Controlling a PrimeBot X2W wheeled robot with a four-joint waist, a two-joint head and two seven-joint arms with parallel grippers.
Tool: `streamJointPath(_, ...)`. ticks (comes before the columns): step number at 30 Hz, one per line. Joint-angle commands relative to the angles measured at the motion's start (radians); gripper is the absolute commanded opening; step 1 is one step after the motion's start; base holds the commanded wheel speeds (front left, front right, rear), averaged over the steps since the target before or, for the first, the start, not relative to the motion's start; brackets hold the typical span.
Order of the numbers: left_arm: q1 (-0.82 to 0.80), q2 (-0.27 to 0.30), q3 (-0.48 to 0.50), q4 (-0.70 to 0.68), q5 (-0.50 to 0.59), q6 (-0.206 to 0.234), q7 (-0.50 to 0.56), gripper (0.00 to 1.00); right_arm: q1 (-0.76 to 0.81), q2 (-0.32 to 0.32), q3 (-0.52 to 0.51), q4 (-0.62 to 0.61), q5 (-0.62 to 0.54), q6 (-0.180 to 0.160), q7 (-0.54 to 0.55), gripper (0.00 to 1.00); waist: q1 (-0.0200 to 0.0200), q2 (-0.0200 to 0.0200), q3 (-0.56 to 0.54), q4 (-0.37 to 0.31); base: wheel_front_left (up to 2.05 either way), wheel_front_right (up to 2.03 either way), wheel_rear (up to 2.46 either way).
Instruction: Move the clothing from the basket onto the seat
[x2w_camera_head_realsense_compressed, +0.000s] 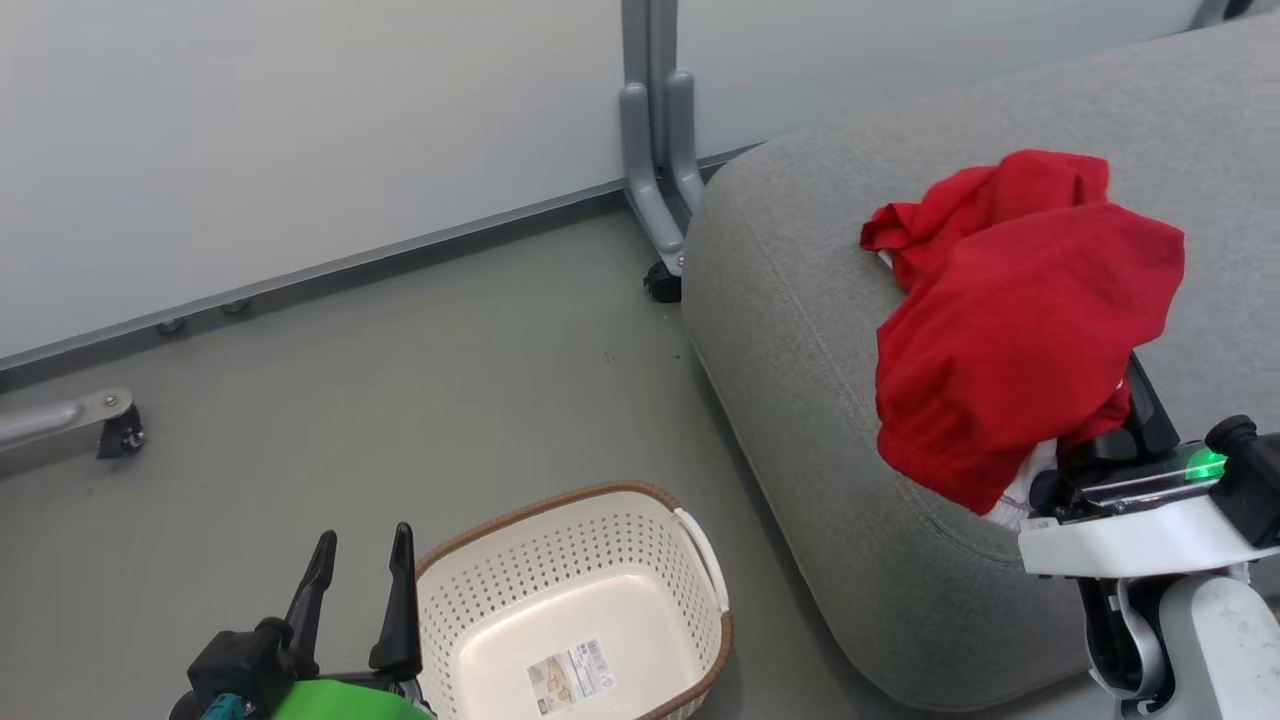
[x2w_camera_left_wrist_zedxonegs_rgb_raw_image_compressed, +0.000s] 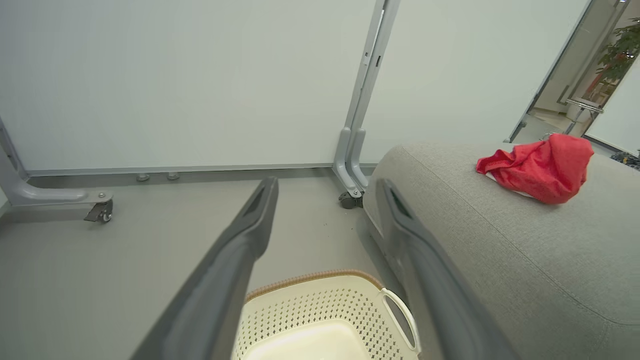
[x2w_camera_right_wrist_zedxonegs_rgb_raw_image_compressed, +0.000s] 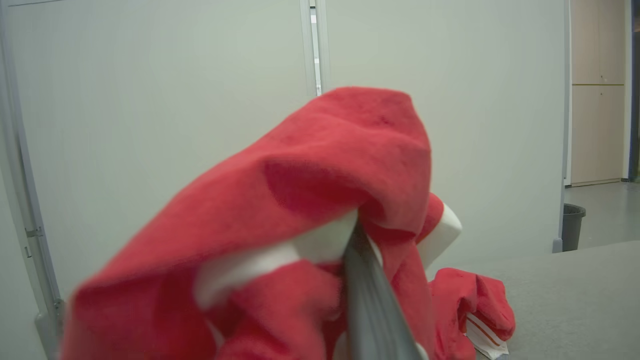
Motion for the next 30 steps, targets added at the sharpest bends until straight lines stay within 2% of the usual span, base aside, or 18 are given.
streamJointPath(1, -0.019, 0.002, -0.002, -0.001, -0.01, -0.003, 0.0, 1.0, -0.012, -0.004, -0.007, -0.006, 0.004, -0.002, 0.0, 0.0, 0.0, 0.0, 0.021, -0.087, 0.0, 0.0, 0.0)
streamJointPath(14, -0.043, 0.003, -0.027, 0.003, -0.011, -0.003, 0.0, 1.0, -0.002, 0.0, -0.041, -0.008, 0.005, -0.002, 0.0, 0.0, 0.0, 0.0, 0.058, -0.296, 0.0, 0.0, 0.0)
streamJointPath(23, -0.115, 0.003, -0.099, 0.035, 0.009, -0.003, 0.0, 1.0, 0.046, 0.022, -0.129, -0.046, -0.006, -0.002, 0.0, 0.0, 0.0, 0.0, 0.108, -0.331, 0.0, 0.0, 0.0)
streamJointPath(30, -0.144, 0.005, -0.126, 0.052, 0.009, -0.003, 0.0, 1.0, 0.047, 0.031, -0.149, -0.061, -0.009, -0.002, 0.0, 0.0, 0.0, 0.0, 0.123, -0.337, 0.0, 0.0, 0.0)
